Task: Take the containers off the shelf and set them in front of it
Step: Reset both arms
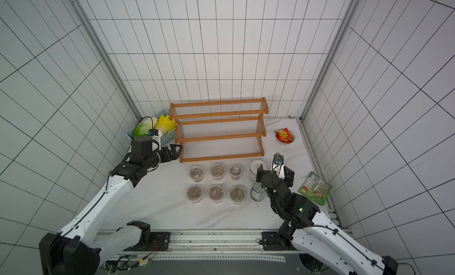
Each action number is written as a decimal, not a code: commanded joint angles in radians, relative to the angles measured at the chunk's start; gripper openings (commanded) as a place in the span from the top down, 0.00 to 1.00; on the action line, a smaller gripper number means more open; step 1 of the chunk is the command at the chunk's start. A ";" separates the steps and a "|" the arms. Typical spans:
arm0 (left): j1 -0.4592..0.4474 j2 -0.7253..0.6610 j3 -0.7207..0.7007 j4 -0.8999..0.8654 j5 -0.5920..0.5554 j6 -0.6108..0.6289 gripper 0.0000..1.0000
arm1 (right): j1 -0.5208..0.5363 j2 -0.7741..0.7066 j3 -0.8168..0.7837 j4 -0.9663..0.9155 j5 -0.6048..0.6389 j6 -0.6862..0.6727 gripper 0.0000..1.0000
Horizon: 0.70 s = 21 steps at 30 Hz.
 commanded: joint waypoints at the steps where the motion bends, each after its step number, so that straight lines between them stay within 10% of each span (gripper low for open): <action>1: 0.083 0.006 -0.032 0.088 -0.034 -0.037 0.01 | -0.318 0.007 0.028 0.055 -0.327 -0.182 0.01; 7: 0.153 0.123 -0.076 0.204 -0.274 -0.029 0.02 | -0.694 0.206 -0.036 0.312 -0.510 -0.242 0.01; 21: 0.161 0.343 -0.294 0.712 -0.392 0.178 0.02 | -0.937 0.643 -0.234 0.980 -0.745 -0.275 0.01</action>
